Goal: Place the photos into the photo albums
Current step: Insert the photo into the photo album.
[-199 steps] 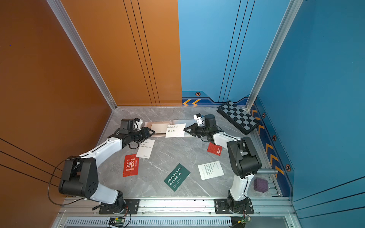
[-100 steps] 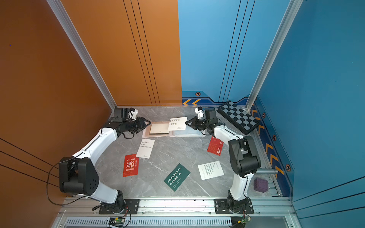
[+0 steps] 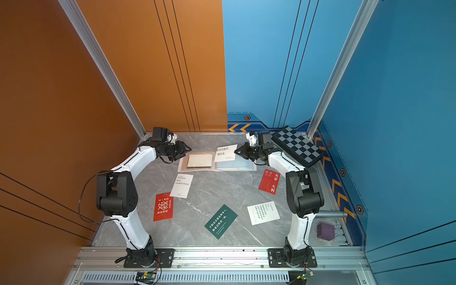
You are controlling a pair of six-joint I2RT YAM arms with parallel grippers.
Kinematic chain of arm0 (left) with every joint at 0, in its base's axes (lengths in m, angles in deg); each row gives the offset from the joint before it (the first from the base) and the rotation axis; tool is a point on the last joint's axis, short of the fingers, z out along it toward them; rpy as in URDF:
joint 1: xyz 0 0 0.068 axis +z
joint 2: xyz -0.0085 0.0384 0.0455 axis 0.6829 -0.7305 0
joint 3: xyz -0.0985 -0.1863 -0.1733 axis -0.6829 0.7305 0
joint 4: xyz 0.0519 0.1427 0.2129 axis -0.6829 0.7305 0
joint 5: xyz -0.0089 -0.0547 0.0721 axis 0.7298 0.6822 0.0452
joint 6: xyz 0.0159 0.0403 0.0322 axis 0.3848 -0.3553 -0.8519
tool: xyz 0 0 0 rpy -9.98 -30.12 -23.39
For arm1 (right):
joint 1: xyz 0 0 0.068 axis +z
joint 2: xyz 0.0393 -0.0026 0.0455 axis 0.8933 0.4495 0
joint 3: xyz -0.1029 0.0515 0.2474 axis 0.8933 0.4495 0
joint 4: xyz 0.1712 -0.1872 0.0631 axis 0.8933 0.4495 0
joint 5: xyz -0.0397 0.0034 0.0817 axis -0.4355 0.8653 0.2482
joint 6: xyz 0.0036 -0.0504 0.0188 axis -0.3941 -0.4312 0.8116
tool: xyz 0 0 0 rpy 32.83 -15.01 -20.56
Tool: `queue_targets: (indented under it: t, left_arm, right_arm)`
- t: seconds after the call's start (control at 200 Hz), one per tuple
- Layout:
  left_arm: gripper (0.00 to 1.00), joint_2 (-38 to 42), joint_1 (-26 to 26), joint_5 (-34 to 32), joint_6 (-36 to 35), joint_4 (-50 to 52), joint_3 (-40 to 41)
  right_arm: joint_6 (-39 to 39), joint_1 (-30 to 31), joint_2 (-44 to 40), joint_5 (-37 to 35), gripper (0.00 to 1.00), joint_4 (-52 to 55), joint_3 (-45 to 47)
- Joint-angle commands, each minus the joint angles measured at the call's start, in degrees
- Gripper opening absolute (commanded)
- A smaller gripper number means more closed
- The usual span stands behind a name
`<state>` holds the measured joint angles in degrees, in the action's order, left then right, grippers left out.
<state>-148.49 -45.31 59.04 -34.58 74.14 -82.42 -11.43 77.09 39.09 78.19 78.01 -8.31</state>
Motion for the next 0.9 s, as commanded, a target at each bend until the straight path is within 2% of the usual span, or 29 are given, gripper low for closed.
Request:
queue_targets:
  t: [0.0, 0.18, 0.365, 0.596, 0.721, 0.896]
  left_arm:
    - [0.54, 0.01, 2.61, 1.07, -2.18, 1.55, -0.46]
    - [0.53, -0.87, 6.94, 2.44, 0.33, 1.69, 0.39]
    - [0.53, -0.49, 6.46, 1.35, -0.7, 1.64, 0.68]
    - [0.53, -2.67, 6.39, 4.85, 0.76, 1.64, -0.11]
    - [0.53, -3.05, 6.48, 3.07, 0.13, 4.11, -0.58]
    - [0.54, -4.18, 6.47, 3.88, 0.43, 4.89, -1.17]
  right_arm:
    - [-1.08, -0.24, 1.95, -1.41, 0.03, 2.59, -2.42]
    - [-0.95, 0.1, 5.1, -0.93, 0.03, 4.33, -5.72]
    - [-1.4, -0.03, 7.53, -1.03, 0.03, 5.82, -8.45]
    - [-0.39, 0.02, 9.56, -0.51, 0.03, 6.2, -10.08]
    - [0.03, 0.15, 9.82, -1.04, 0.03, 6.2, -10.46]
    - [0.22, 0.53, 11.88, -1.43, 0.03, 6.2, -11.26]
